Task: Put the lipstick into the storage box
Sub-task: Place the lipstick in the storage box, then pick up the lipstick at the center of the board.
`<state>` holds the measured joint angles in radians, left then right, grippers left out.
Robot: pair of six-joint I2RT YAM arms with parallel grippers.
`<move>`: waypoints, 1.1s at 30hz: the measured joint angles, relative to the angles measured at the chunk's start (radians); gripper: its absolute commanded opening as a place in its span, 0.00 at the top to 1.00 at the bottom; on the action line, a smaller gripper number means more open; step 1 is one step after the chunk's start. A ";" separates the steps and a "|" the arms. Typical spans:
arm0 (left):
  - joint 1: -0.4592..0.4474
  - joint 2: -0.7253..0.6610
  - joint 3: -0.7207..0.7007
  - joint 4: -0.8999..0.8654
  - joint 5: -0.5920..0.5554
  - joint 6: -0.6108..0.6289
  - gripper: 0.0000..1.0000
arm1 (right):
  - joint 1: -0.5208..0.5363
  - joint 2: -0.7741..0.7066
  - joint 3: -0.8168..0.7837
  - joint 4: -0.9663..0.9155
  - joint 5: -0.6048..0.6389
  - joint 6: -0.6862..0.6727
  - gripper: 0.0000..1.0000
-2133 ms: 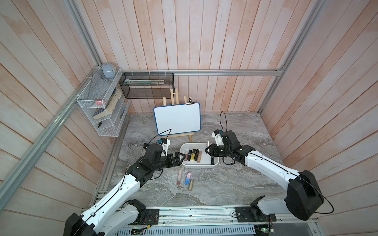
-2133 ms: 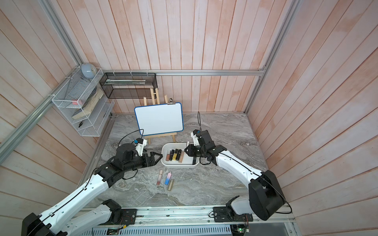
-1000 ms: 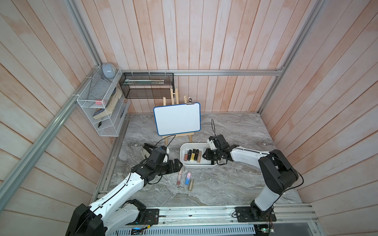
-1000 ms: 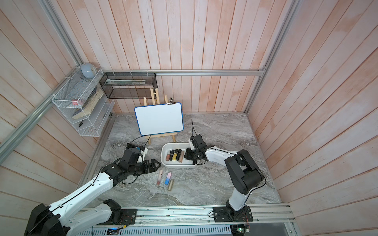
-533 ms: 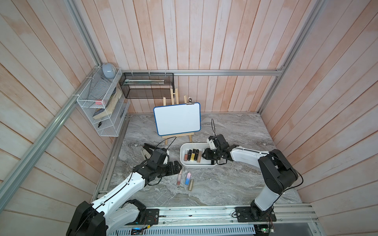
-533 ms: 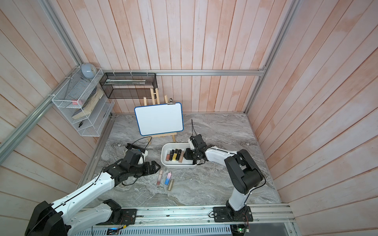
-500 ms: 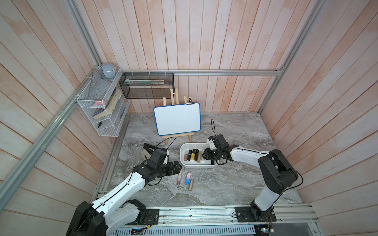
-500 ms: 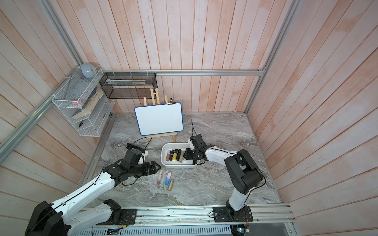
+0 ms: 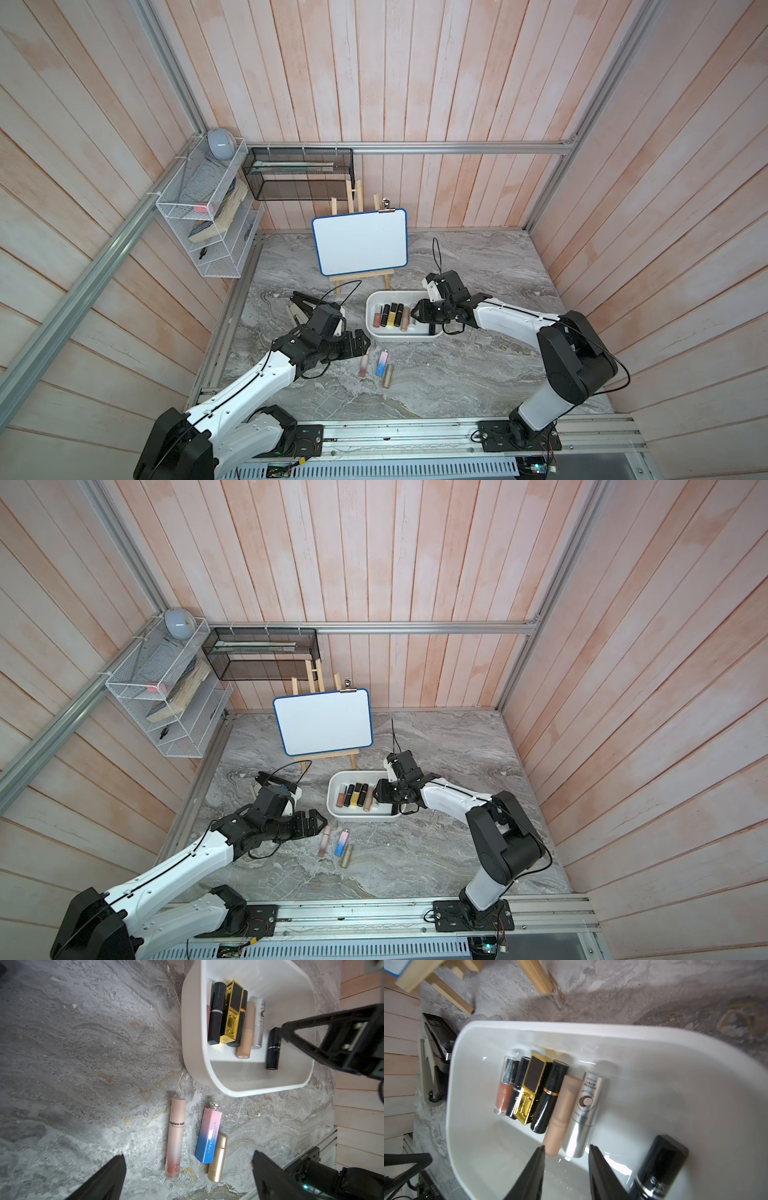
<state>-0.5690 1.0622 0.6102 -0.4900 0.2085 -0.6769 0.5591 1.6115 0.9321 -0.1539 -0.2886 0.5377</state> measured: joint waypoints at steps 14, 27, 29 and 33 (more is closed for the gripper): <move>-0.148 0.178 0.058 -0.128 -0.220 -0.026 0.15 | 0.050 -0.284 0.005 -0.093 0.037 0.012 0.60; -0.191 0.314 0.160 -0.137 -0.291 -0.014 0.26 | 0.056 -0.335 -0.021 -0.113 0.052 0.019 0.60; -0.193 0.330 0.171 -0.142 -0.296 -0.011 0.27 | 0.056 -0.343 -0.022 -0.113 0.053 0.019 0.60; -0.202 0.372 0.198 -0.143 -0.299 -0.005 0.28 | 0.056 -0.357 -0.027 -0.113 0.053 0.019 0.60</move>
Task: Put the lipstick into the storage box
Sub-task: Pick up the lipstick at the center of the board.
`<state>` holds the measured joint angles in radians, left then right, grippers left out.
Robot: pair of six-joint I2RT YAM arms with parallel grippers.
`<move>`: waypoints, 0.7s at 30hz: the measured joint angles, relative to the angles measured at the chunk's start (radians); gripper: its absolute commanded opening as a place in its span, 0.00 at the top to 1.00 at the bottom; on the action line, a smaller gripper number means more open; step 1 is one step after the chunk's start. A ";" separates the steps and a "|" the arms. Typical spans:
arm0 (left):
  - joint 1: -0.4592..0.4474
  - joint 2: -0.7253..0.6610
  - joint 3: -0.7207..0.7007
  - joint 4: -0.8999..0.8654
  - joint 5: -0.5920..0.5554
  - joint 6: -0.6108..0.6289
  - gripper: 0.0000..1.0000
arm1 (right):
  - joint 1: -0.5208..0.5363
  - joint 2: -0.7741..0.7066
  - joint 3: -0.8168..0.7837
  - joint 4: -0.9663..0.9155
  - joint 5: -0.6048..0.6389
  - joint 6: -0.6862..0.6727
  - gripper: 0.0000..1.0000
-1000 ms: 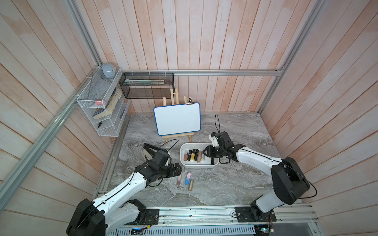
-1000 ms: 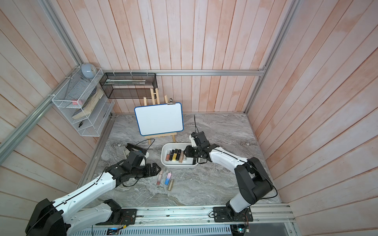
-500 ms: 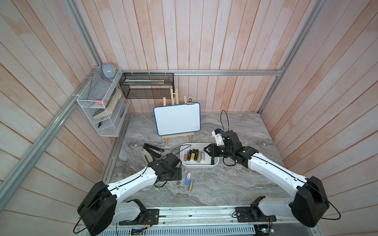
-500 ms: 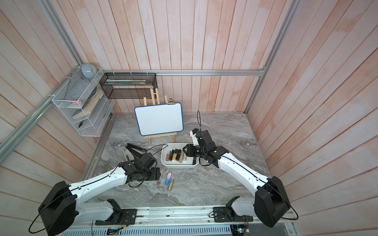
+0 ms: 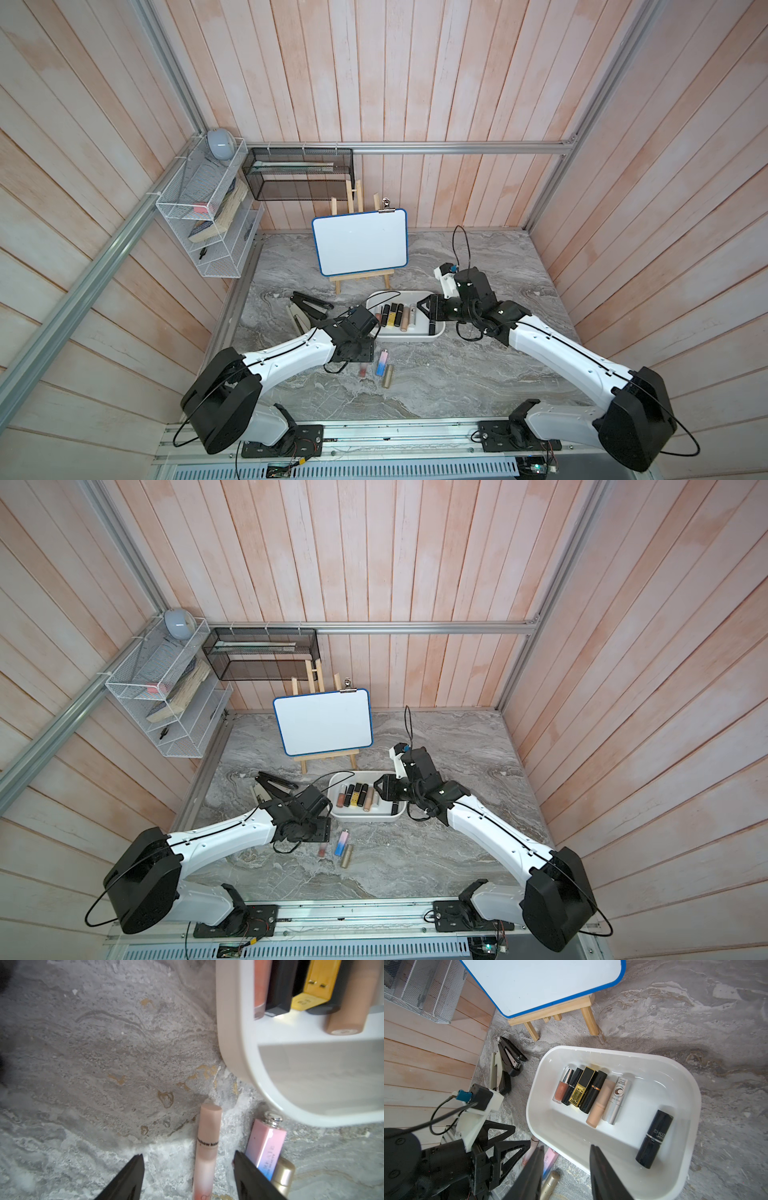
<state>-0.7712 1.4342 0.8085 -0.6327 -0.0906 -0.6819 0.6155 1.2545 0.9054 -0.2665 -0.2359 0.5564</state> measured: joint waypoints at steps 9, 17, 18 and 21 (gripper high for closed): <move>-0.022 0.057 0.021 0.001 -0.004 0.009 0.33 | 0.000 -0.003 -0.011 -0.004 0.004 0.000 0.59; -0.026 0.074 0.021 0.000 -0.007 0.009 0.36 | 0.000 -0.003 -0.011 -0.004 0.004 0.000 0.59; -0.027 0.077 0.021 0.000 -0.010 0.009 0.36 | 0.000 -0.003 -0.011 -0.004 0.004 0.000 0.59; -0.028 0.090 0.021 -0.002 -0.020 0.009 0.38 | 0.000 -0.003 -0.011 -0.003 0.004 0.000 0.59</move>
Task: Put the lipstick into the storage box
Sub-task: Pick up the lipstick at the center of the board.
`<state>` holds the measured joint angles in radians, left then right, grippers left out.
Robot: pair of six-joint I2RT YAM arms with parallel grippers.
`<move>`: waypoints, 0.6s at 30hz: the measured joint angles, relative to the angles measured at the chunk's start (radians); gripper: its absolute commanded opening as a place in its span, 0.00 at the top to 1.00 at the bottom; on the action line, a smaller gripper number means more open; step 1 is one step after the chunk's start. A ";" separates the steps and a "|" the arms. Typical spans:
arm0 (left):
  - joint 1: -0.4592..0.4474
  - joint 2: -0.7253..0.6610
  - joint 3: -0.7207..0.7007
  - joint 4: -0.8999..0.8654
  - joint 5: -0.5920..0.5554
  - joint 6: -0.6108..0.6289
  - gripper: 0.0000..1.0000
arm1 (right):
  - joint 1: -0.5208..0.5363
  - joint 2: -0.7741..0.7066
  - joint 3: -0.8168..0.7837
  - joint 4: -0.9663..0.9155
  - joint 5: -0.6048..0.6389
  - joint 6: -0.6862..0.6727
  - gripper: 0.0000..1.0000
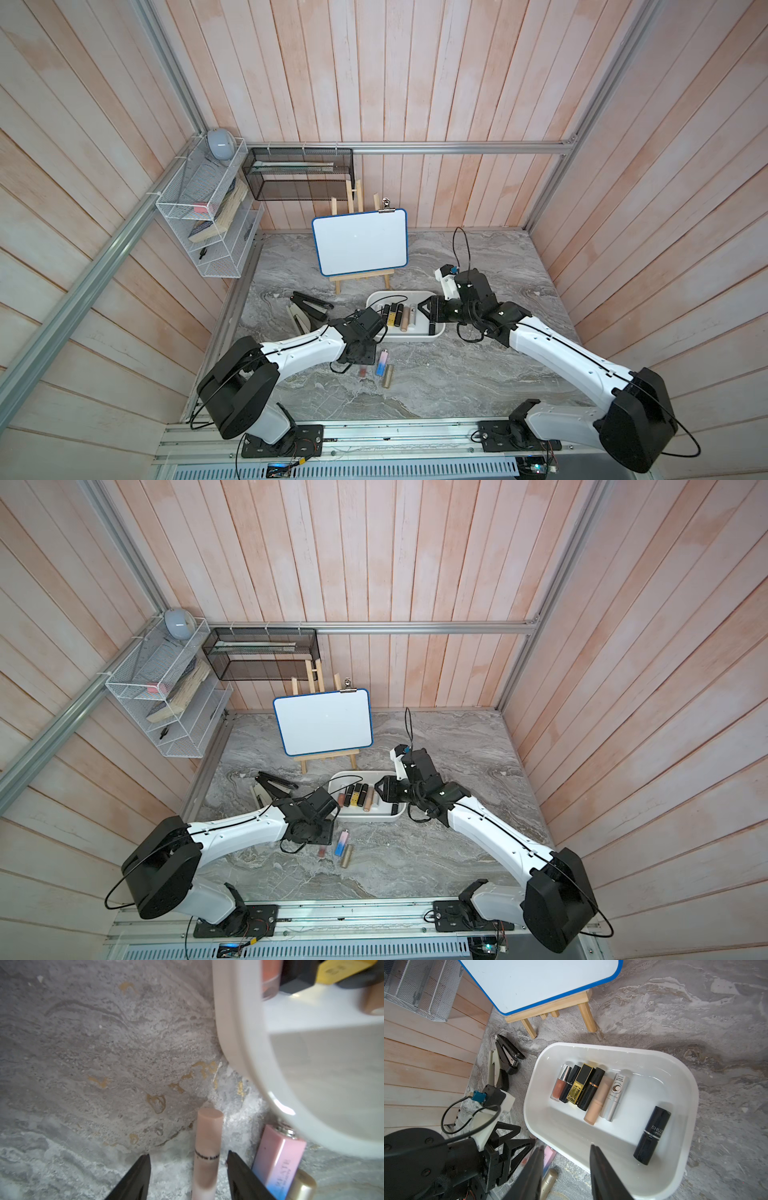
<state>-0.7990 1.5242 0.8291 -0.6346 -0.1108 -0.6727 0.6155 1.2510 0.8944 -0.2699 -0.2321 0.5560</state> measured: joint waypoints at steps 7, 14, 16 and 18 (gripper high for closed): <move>-0.002 0.039 0.000 -0.005 -0.013 0.004 0.42 | 0.000 0.000 0.000 0.000 0.000 0.000 0.59; -0.003 0.052 0.000 -0.001 -0.029 0.014 0.53 | 0.000 0.000 0.000 0.000 0.000 0.000 0.59; -0.003 0.053 0.000 0.002 -0.031 0.018 0.59 | 0.000 0.000 0.000 0.000 0.000 0.000 0.59; -0.003 0.054 0.000 0.006 -0.034 0.018 0.63 | 0.000 0.000 -0.001 0.001 0.000 0.000 0.59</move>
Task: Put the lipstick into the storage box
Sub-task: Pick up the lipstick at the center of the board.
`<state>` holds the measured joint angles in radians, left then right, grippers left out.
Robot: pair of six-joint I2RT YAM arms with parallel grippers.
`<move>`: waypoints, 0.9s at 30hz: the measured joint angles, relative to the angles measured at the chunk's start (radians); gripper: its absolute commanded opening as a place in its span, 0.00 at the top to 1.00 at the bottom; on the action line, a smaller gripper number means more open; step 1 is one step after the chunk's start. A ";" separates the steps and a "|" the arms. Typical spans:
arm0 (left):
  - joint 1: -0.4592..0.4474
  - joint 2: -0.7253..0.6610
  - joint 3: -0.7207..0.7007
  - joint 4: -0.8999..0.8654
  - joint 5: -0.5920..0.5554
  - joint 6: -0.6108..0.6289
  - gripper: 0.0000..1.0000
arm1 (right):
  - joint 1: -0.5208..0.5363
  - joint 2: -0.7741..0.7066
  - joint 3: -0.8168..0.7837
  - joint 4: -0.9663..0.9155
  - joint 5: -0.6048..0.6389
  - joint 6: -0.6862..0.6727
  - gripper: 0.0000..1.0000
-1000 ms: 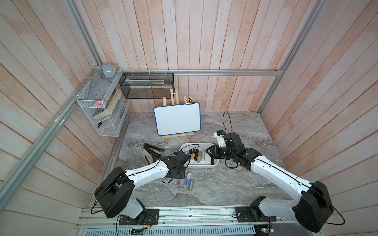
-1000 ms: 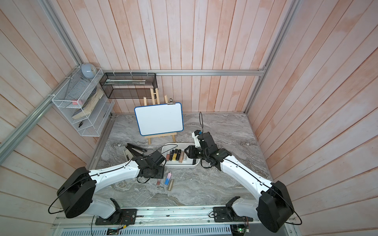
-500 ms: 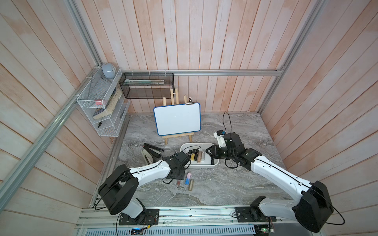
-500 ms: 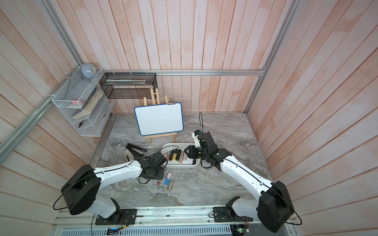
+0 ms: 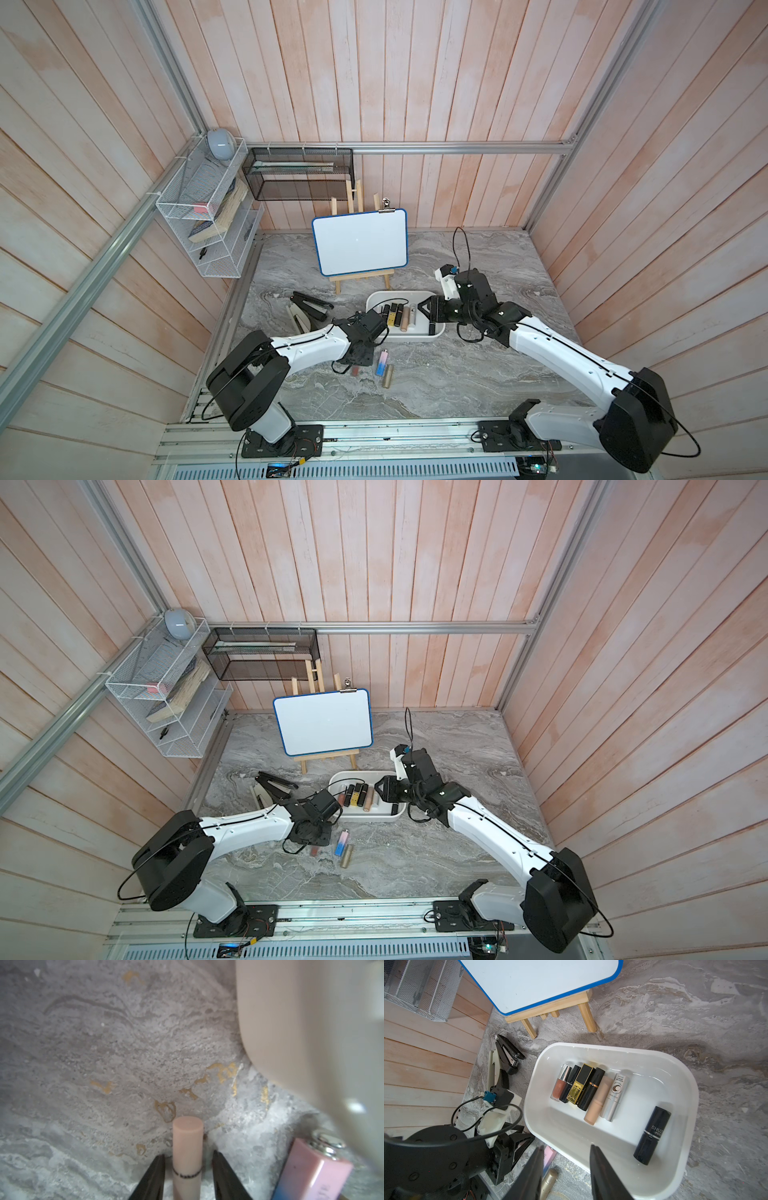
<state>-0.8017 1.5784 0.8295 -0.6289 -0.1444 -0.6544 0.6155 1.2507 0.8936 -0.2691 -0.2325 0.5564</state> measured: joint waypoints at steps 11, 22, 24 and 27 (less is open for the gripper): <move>0.014 -0.024 -0.027 0.035 -0.002 0.008 0.80 | 0.000 -0.016 -0.030 0.024 -0.025 0.006 0.51; 0.121 -0.228 -0.118 0.074 0.094 0.033 0.82 | -0.003 -0.034 -0.090 0.122 -0.135 0.032 0.43; 0.141 -0.296 -0.118 0.087 0.125 0.044 0.82 | -0.005 -0.042 -0.110 0.157 -0.178 0.044 0.43; 0.175 -0.404 -0.117 0.108 0.179 0.057 0.82 | -0.006 -0.045 -0.132 0.209 -0.257 0.061 0.43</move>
<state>-0.6270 1.1744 0.7124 -0.5209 0.0349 -0.5972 0.6090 1.2057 0.7620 -0.0597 -0.4892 0.6178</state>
